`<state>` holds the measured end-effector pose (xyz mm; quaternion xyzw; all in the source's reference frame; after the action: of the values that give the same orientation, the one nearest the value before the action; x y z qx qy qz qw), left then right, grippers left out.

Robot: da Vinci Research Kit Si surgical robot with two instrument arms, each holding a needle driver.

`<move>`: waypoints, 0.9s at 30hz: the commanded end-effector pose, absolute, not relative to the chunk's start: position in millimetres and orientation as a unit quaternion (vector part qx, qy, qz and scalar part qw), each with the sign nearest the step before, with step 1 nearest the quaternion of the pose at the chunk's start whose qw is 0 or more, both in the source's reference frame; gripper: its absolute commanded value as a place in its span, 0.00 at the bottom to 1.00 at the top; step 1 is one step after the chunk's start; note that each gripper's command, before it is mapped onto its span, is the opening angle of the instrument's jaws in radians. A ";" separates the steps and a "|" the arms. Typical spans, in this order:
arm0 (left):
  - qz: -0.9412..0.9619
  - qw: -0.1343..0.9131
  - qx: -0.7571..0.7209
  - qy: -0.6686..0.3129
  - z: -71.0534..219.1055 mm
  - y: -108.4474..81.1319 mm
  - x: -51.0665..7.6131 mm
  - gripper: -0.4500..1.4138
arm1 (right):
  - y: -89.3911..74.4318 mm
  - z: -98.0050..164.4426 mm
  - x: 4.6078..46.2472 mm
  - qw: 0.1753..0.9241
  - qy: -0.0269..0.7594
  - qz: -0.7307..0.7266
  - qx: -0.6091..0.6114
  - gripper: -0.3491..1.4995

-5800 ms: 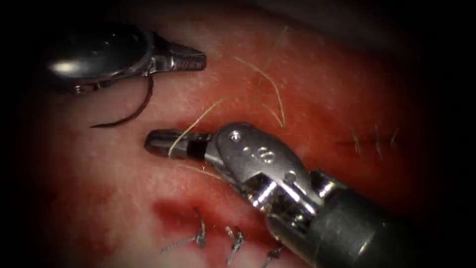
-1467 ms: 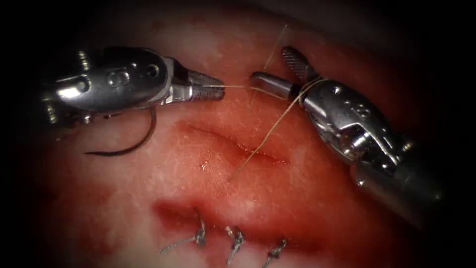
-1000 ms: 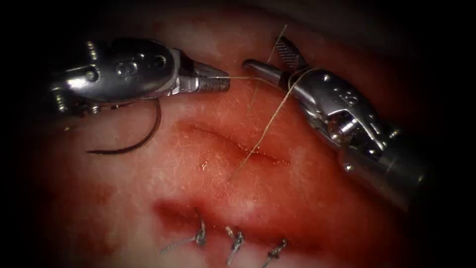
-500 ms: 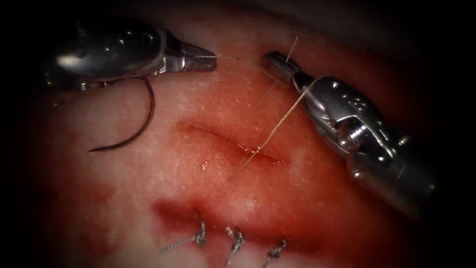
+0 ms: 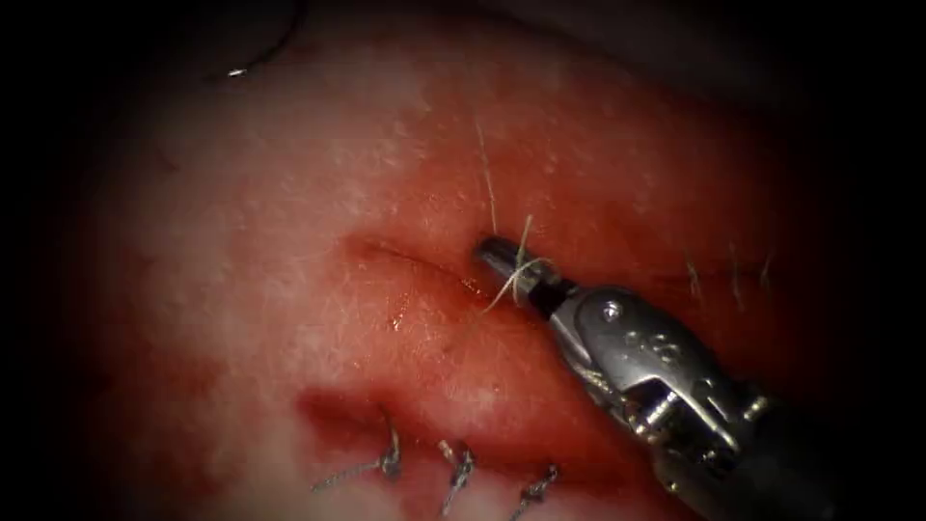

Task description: Wound Closure

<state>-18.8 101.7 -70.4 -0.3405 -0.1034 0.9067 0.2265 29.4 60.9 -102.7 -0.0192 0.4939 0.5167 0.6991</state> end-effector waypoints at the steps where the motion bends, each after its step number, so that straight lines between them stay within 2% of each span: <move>1: 0.907 0.227 -0.340 -0.103 -70.0 103.1 -19.7 0.05 | 60.2 -102.5 30.3 0.702 0.494 0.512 -0.016 0.00; 27: 0.907 0.236 -0.337 -0.090 -70.7 116.8 -23.5 0.05 | 53.1 -103.9 33.0 0.733 0.491 0.469 0.035 0.00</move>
<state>-23.1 116.1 -70.5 -0.3358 -0.0925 0.9068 0.2373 32.3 52.6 -104.1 0.0350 0.4892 0.4702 0.7337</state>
